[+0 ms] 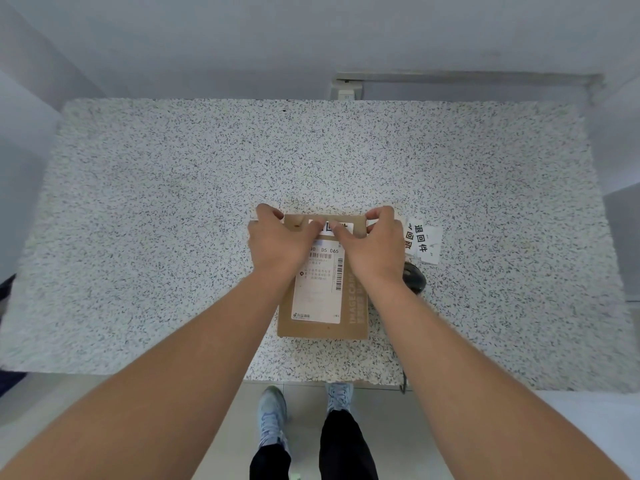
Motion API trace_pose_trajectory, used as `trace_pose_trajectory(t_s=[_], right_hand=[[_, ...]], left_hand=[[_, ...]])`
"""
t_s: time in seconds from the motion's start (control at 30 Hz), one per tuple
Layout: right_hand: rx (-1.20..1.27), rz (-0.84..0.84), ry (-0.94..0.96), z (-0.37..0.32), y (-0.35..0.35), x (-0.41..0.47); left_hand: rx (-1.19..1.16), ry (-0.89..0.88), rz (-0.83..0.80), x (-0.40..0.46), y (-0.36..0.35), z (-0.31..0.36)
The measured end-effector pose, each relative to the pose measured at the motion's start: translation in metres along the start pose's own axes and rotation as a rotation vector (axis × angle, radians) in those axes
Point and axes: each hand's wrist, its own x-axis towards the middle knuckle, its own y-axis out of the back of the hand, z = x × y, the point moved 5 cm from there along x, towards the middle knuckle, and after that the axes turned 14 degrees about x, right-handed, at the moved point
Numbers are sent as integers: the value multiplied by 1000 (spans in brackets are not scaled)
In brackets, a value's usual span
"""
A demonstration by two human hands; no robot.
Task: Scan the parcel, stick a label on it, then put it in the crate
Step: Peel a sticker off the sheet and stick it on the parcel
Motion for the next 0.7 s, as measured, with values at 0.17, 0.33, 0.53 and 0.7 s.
trace_pose_trajectory(t_s=[0.17, 0.33, 0.53, 0.7], right_hand=[[50, 12, 9, 3, -3, 0], [92, 24, 71, 5, -1, -5], [106, 7, 76, 8, 1, -10], [91, 4, 79, 10, 0, -14]], left_hand=[[-61, 6, 14, -3, -4, -4], [-40, -34, 20, -3, -4, -7], [21, -133, 39, -9, -2, -9], [24, -170, 16, -14, -4, -14]])
